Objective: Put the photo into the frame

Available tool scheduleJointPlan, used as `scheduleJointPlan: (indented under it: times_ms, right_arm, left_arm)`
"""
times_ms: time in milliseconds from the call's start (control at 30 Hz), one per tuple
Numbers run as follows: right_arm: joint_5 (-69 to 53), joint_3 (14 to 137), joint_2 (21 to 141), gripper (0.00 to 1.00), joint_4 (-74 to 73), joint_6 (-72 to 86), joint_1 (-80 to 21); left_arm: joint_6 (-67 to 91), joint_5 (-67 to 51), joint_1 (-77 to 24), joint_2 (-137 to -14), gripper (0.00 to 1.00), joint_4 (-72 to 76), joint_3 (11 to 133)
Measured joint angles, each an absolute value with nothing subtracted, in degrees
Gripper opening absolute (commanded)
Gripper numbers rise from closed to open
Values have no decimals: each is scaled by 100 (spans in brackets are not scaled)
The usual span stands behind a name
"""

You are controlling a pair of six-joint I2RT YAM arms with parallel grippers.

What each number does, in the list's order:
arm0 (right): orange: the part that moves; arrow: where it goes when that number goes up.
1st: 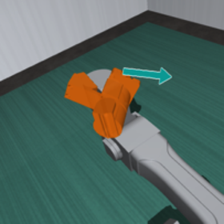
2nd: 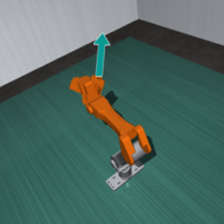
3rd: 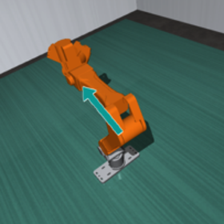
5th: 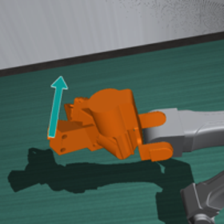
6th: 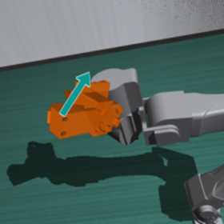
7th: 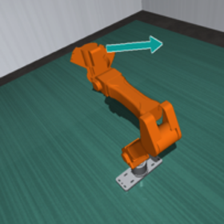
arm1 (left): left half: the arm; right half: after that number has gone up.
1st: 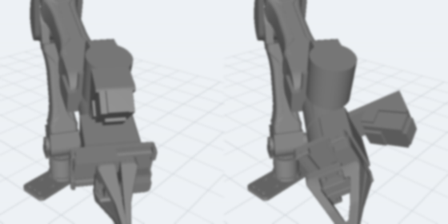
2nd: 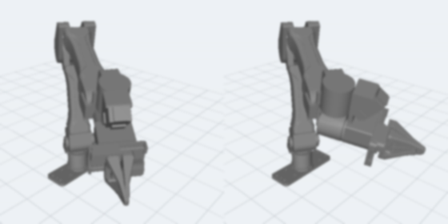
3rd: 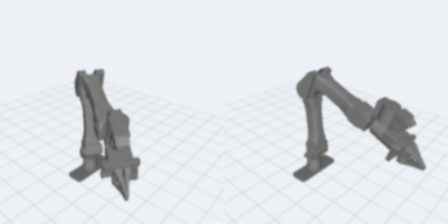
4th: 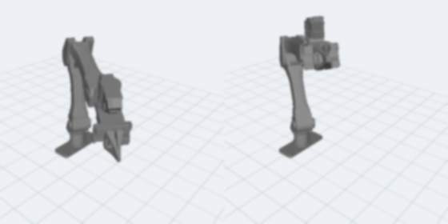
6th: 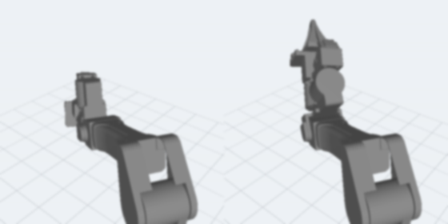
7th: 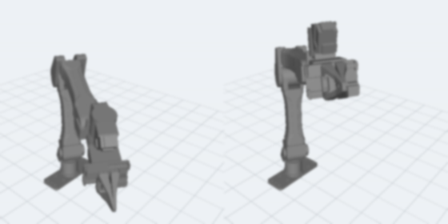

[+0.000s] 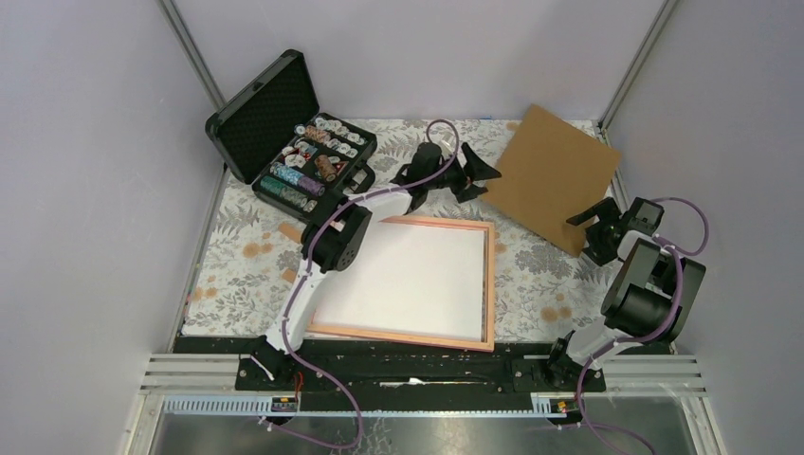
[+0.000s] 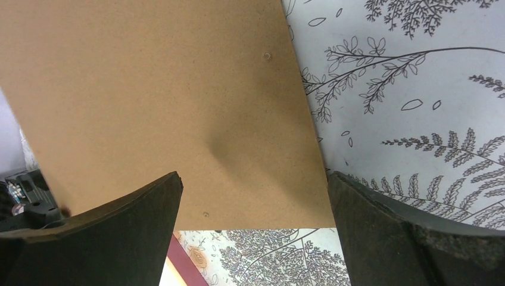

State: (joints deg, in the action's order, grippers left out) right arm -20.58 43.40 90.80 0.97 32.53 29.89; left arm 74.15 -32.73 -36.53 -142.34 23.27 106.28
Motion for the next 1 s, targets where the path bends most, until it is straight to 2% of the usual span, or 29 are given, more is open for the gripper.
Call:
scheduleJointPlan:
  times_ms: [233,433,500,667,800,1000]
  right_arm:
    - [-2117,4285,9002,100,-36,3208,2969]
    - [-2364,4018,8757,100,-106,3227,2845]
    - [-2473,3889,8637,100,-141,3232,2779]
    - [-2515,3754,8462,100,-246,3221,2738]
    - [-2506,3752,8447,100,-283,3208,2738]
    - [-2493,3754,8416,100,-368,3173,2738]
  left_arm:
    - [7839,-3577,-4158,-13764,90,2884,9773]
    - [7588,-3612,-4672,-12982,78,2578,8814]
    - [7319,-3551,-4705,-12722,78,2318,8718]
    - [6608,-3116,-4619,-12103,80,1907,8501]
    - [6130,-2689,-4475,-11979,93,1850,8372]
    - [5063,-1712,-4150,-11808,97,989,8149]
